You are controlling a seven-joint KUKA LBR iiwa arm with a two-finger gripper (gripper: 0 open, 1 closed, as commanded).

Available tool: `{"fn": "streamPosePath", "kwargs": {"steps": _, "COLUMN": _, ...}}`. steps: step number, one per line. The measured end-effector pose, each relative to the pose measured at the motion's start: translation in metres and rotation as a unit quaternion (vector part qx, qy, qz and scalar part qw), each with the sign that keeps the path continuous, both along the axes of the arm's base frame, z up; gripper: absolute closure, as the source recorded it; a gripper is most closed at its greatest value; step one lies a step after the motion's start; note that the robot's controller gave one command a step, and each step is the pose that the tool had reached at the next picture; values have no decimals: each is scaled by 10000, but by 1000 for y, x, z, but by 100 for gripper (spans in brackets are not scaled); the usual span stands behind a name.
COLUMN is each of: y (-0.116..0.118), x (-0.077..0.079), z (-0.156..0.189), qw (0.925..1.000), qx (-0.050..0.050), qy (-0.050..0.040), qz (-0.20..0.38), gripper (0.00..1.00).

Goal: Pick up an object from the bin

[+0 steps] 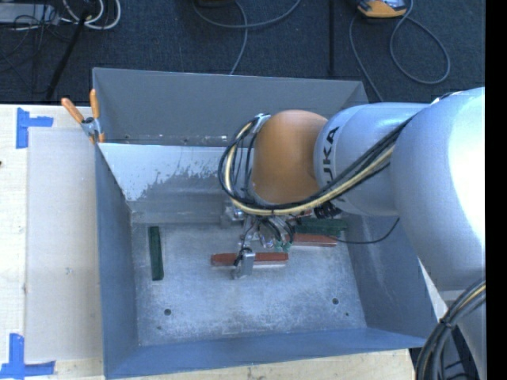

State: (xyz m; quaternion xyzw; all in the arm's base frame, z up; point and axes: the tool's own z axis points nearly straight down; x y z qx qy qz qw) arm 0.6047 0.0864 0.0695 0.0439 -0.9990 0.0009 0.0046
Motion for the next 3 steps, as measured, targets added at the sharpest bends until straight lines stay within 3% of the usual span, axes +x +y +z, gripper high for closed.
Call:
{"fn": "streamPosePath", "kwargs": {"steps": 1, "y": 1, "x": 3, "z": 5, "qw": 10000, "qx": 14, "qy": -42, "qz": -5, "gripper": 100}}
{"fn": "streamPosePath", "kwargs": {"steps": 2, "y": -11, "x": -10, "z": 56, "qw": 9995, "qx": 12, "qy": -65, "qz": -293, "gripper": 100}}
{"fn": "streamPosePath", "kwargs": {"steps": 3, "y": -23, "x": -14, "z": 172, "qw": 9997, "qx": 13, "qy": -90, "qz": -234, "gripper": 100}}
